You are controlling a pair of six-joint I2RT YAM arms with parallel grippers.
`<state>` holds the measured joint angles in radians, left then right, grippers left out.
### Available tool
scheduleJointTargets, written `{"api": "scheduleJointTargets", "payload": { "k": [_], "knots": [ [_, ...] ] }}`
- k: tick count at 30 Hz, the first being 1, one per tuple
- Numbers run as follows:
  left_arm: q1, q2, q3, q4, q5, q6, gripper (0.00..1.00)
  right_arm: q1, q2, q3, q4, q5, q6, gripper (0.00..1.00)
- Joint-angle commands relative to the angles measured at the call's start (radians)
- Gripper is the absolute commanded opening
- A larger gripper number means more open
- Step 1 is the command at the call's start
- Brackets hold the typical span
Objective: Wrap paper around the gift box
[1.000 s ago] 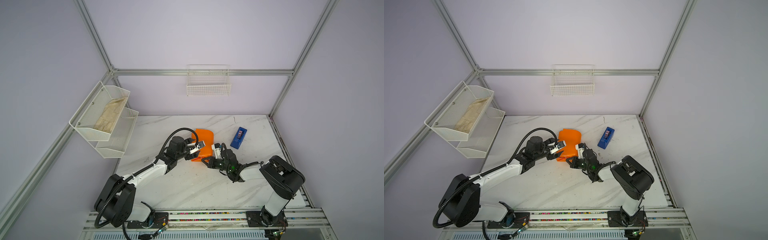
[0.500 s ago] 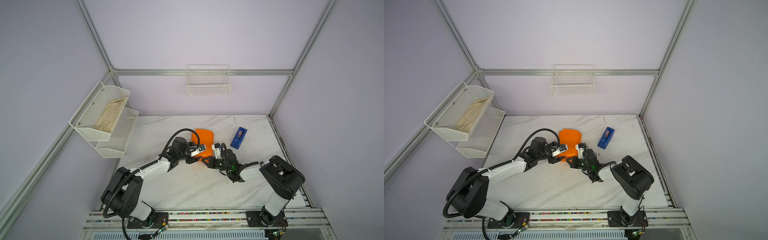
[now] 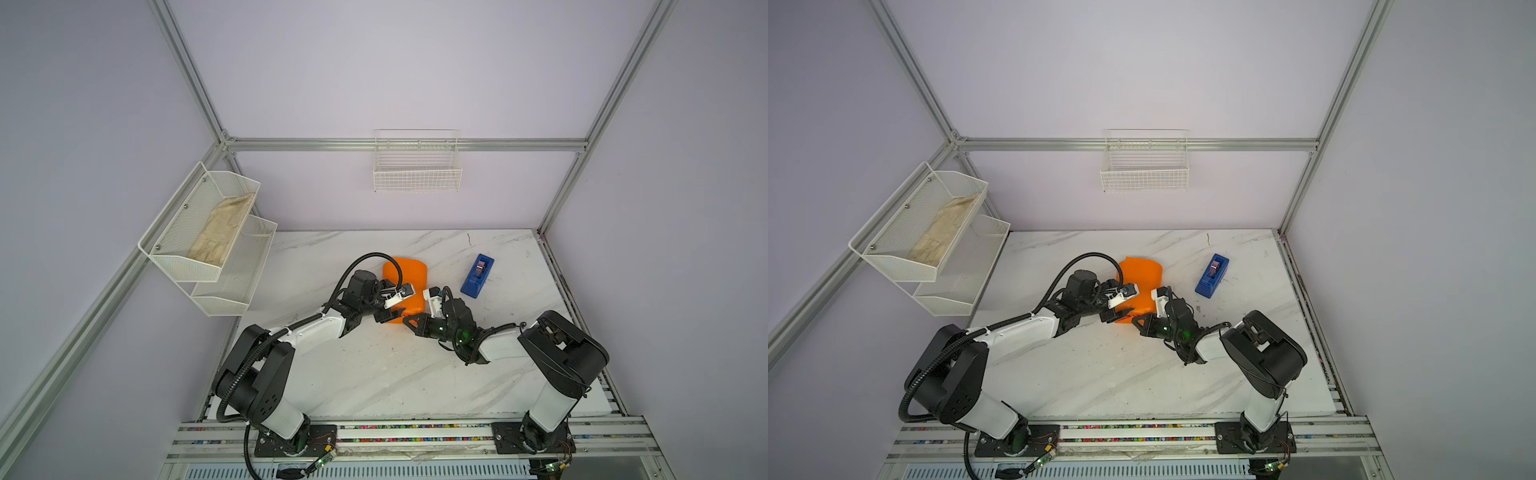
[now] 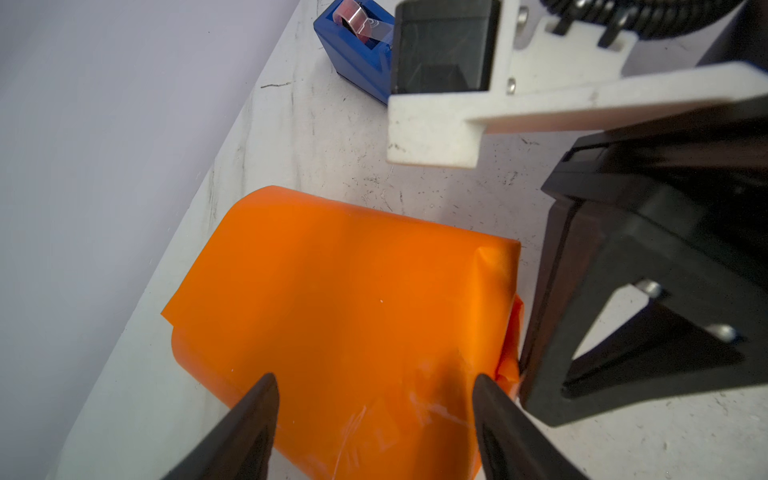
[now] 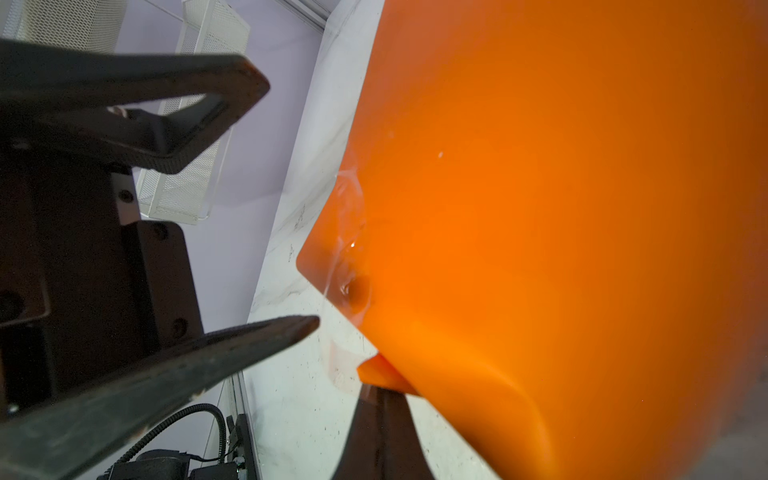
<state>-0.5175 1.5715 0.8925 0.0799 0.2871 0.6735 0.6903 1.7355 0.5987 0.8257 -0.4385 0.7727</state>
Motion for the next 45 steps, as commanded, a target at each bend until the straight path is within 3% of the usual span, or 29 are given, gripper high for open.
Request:
{"api": "scheduleJointTargets", "payload": {
  "k": [1, 23, 26, 31, 38, 42, 45],
  "knots": [
    [0.004, 0.016, 0.103, 0.025, -0.011, 0.005, 0.72, 0.002, 0.01, 0.023, 0.006, -0.006, 0.002, 0.0],
    [0.003, 0.147, 0.215, -0.211, -0.123, 0.003, 0.7, 0.003, 0.025, 0.018, -0.017, -0.014, 0.057, 0.0],
    [0.005, 0.156, 0.215, -0.234, -0.13, 0.008, 0.7, 0.003, 0.038, 0.017, -0.017, -0.015, 0.072, 0.08],
    [0.004, 0.165, 0.216, -0.249, -0.128, 0.006, 0.7, 0.003, 0.054, 0.015, -0.018, 0.003, 0.093, 0.1],
    [0.005, 0.126, 0.216, -0.251, -0.117, 0.009, 0.69, 0.003, 0.044, 0.027, -0.019, 0.02, 0.097, 0.0],
    [0.004, 0.059, 0.2, -0.221, -0.135, 0.02, 0.73, 0.002, 0.023, 0.037, -0.028, 0.025, 0.096, 0.0],
    [0.005, 0.006, 0.172, -0.198, -0.152, 0.039, 0.83, 0.0, 0.015, 0.043, -0.035, 0.022, 0.096, 0.0]
  ]
}}
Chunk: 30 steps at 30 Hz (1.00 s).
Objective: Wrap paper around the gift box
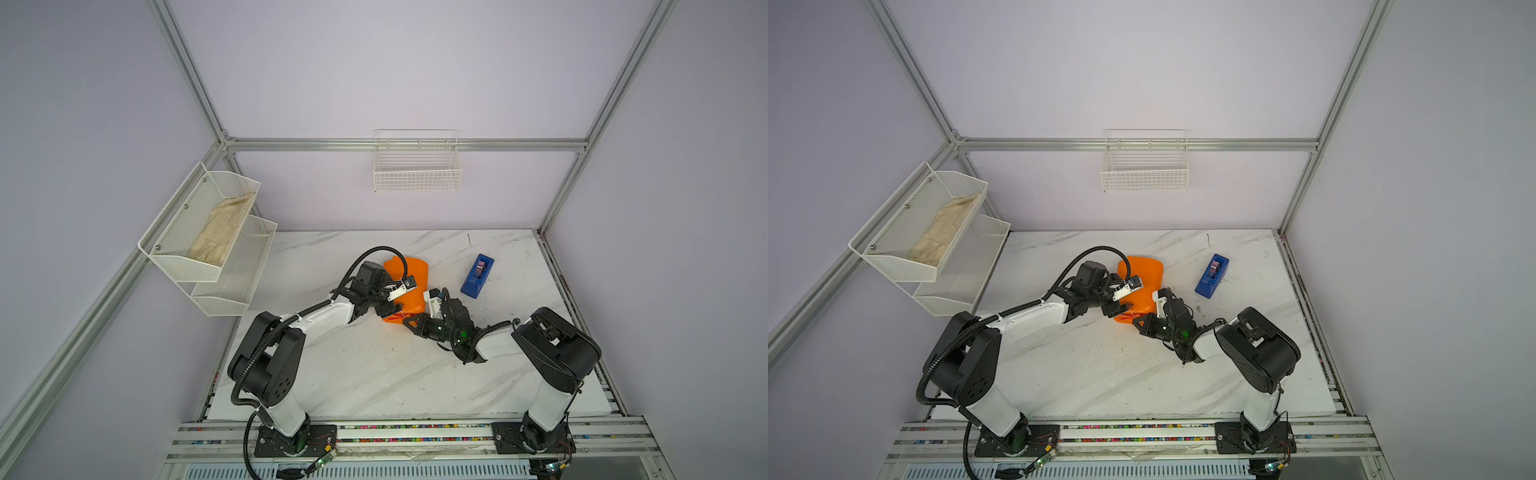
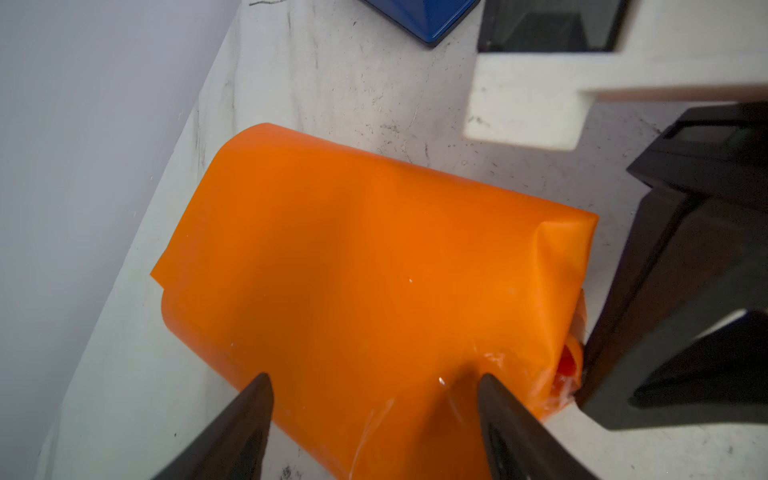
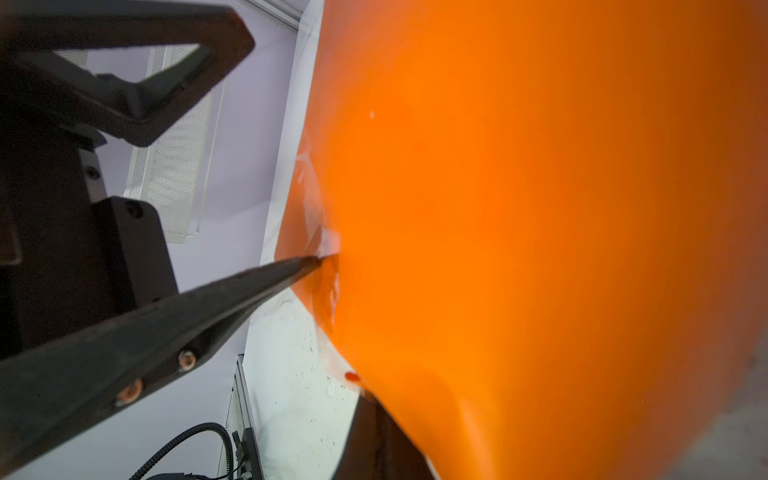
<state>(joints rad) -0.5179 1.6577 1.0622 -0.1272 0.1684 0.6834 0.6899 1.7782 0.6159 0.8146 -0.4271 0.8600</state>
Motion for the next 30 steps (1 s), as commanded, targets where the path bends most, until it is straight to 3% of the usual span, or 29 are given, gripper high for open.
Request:
{"api": "scheduleJointTargets", "payload": {
  "k": [1, 9, 14, 24, 30],
  "knots": [
    [0.006, -0.099, -0.016, 0.021, -0.033, 0.04, 0.86, -0.003, -0.031, 0.027, -0.027, 0.01, 0.009, 0.0],
    [0.012, -0.174, -0.225, 0.168, 0.076, 0.146, 0.98, -0.021, -0.036, 0.035, -0.038, -0.005, 0.008, 0.0],
    [0.012, -0.15, -0.296, 0.243, 0.145, 0.219, 1.0, -0.029, -0.029, 0.047, -0.046, -0.017, 0.008, 0.0],
    [0.009, -0.027, -0.307, 0.437, 0.024, 0.24, 0.99, -0.03, -0.012, 0.058, -0.047, -0.032, 0.01, 0.0],
    [0.007, 0.016, -0.313, 0.495, 0.012, 0.228, 1.0, -0.03, -0.011, 0.063, -0.056, -0.034, 0.01, 0.0]
  ]
}}
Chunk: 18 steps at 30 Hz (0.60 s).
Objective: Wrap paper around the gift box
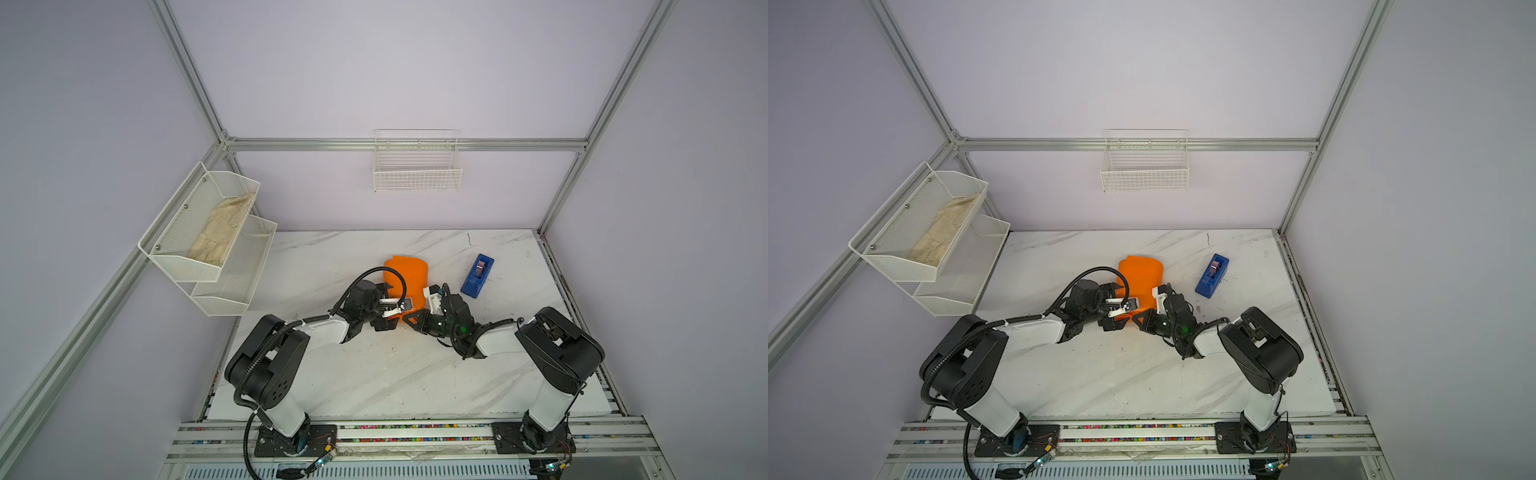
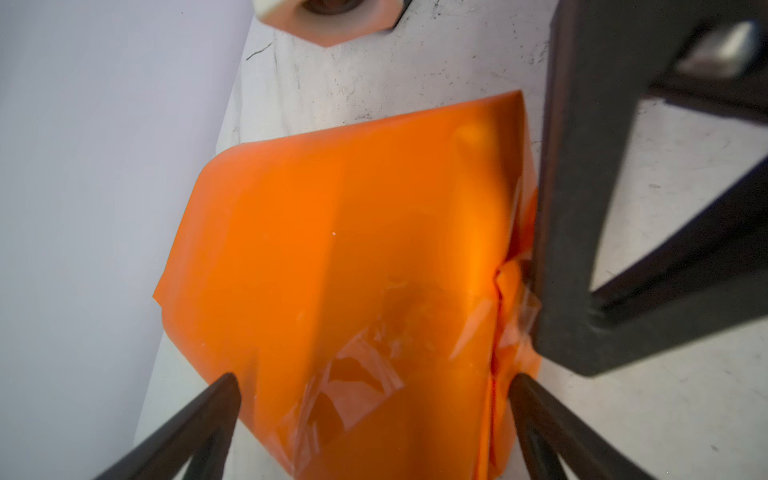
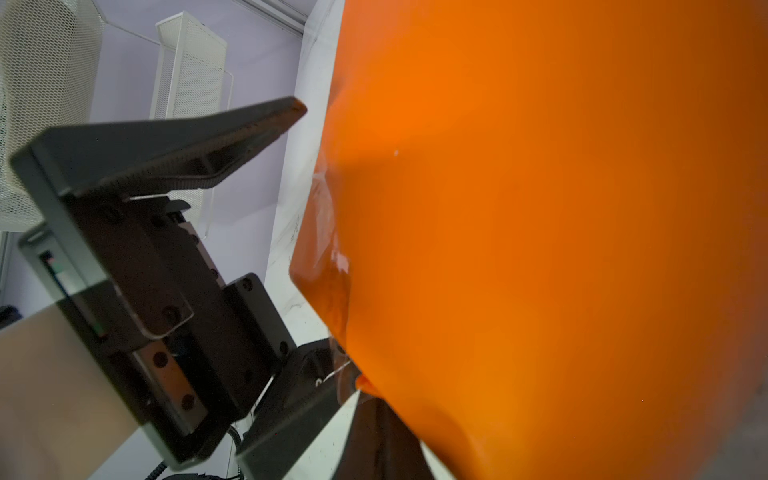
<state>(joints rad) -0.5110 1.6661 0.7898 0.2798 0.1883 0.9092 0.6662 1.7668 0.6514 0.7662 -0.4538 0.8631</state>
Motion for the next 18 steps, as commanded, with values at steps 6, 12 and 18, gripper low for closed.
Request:
{"api": "scheduleJointTargets", "payload": {
  "k": [6, 12, 18],
  "knots": [
    [-0.003, 0.021, -0.055, 0.1, 0.005, -0.008, 1.0, -0.005, -0.001, 0.031, -0.017, -0.007, 0.004, 0.0],
    [-0.006, 0.034, -0.051, 0.126, -0.056, -0.064, 0.97, -0.005, -0.005, 0.034, -0.048, -0.006, 0.005, 0.0],
    [-0.006, 0.038, -0.049, 0.134, -0.097, -0.095, 0.92, -0.005, -0.012, 0.011, -0.075, -0.01, 0.019, 0.15]
  ]
}}
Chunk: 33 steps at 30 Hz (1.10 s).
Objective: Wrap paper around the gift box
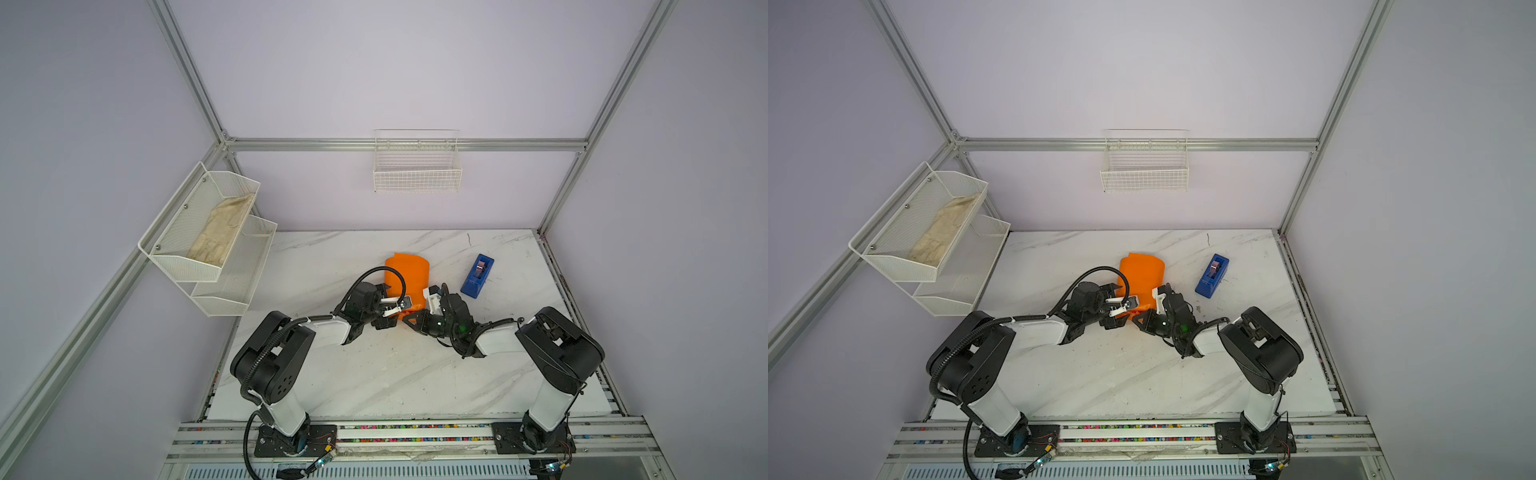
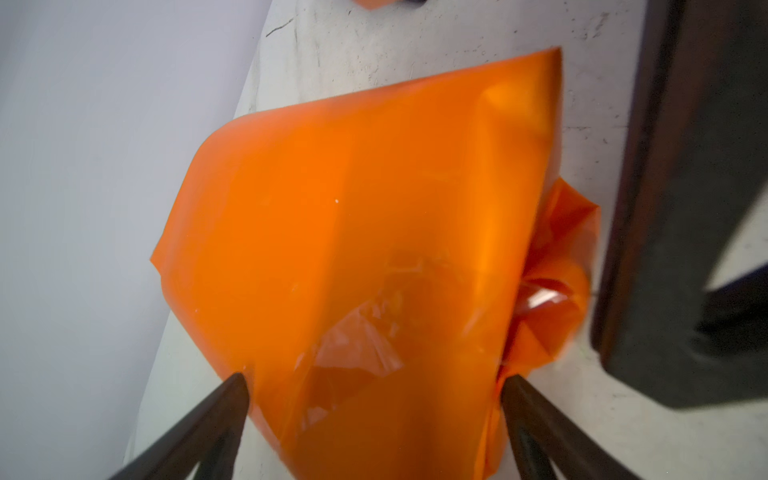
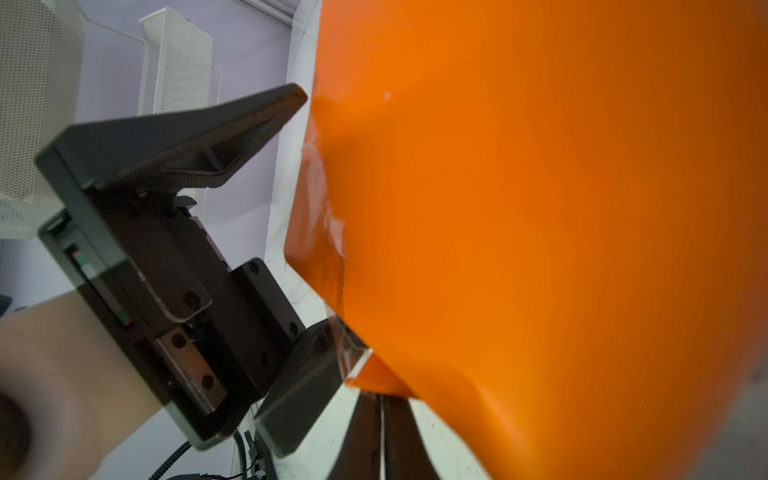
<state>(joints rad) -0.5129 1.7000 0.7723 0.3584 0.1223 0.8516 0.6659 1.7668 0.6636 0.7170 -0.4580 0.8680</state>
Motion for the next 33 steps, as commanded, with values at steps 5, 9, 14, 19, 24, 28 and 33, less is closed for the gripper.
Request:
{"api": "scheduleJointTargets", "payload": {
  "k": [5, 9, 14, 19, 24, 28, 33],
  "knots": [
    [-0.004, 0.01, -0.014, 0.026, -0.03, -0.039, 0.89, -0.005, -0.004, 0.0, -0.053, -0.006, 0.036, 0.22],
    [-0.004, 0.012, -0.006, 0.008, -0.031, -0.042, 0.89, -0.005, 0.006, -0.004, -0.048, -0.009, 0.068, 0.3],
    [-0.004, 0.016, 0.006, -0.012, -0.032, -0.042, 0.89, -0.005, 0.006, 0.001, -0.085, 0.009, 0.085, 0.43],
    [-0.004, 0.015, 0.01, -0.021, -0.03, -0.043, 0.89, -0.005, 0.009, 0.025, -0.107, 0.023, 0.078, 0.53],
    [-0.004, 0.013, 0.011, -0.031, -0.023, -0.043, 0.88, -0.005, 0.014, 0.042, -0.08, 0.055, 0.078, 0.55],
    [-0.004, 0.012, 0.015, -0.041, -0.018, -0.043, 0.88, -0.005, 0.024, 0.063, -0.095, 0.092, 0.055, 0.57],
    [-0.004, -0.006, 0.015, -0.042, 0.011, -0.072, 0.88, -0.005, 0.03, 0.06, -0.037, 0.101, 0.08, 0.59]
  ]
}}
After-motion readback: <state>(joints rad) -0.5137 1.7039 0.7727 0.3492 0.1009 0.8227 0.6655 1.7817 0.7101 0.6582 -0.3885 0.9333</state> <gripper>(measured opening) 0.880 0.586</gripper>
